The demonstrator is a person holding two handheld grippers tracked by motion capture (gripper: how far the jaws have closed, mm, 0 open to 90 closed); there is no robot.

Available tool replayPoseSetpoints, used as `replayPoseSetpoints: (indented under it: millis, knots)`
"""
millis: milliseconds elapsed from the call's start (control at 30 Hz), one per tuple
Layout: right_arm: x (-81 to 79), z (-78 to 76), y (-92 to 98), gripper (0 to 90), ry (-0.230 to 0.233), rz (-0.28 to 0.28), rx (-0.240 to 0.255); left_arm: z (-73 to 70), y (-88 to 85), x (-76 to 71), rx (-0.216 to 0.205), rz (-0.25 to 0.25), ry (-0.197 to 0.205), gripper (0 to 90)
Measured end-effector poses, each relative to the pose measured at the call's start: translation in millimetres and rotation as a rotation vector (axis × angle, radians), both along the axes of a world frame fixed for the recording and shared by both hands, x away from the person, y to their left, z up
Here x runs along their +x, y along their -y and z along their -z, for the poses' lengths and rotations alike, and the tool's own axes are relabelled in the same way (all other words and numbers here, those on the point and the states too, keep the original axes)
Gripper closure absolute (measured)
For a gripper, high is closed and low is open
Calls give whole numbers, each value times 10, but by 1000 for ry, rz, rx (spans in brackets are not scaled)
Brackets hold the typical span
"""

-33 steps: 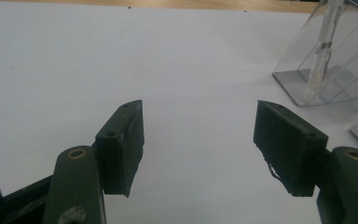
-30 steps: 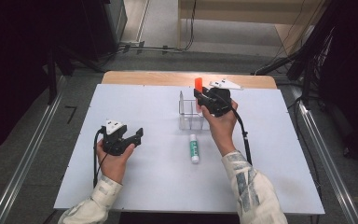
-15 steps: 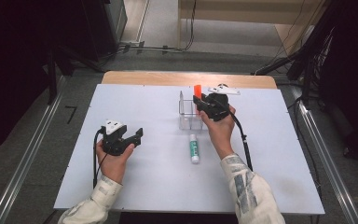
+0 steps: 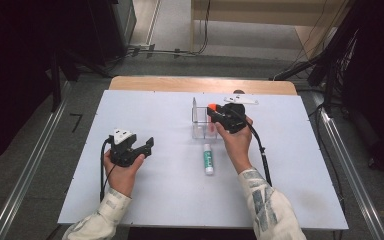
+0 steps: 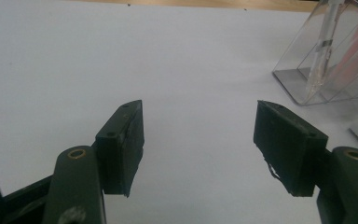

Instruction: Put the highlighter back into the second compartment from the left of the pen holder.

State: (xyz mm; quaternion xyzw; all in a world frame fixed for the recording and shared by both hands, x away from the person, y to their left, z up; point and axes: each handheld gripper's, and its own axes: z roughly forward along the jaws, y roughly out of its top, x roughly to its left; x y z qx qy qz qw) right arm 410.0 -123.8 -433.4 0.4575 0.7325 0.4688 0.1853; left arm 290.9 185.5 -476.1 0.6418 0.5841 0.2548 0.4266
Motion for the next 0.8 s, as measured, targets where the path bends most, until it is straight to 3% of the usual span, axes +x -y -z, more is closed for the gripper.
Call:
replayPoseSetpoints:
  millis: [367, 533, 800]
  knots:
    - [-24, 1, 21, 501, -5, 8, 11, 1, -4, -2, -3, -2, 2, 341]
    - [-124, -38, 62, 465, 26, 9, 23, 2, -11, -3, -5, -3, 3, 340]
    - [-312, -25, 195, 406, 33, 1, 28, 1, -9, -7, -4, -7, 6, 341]
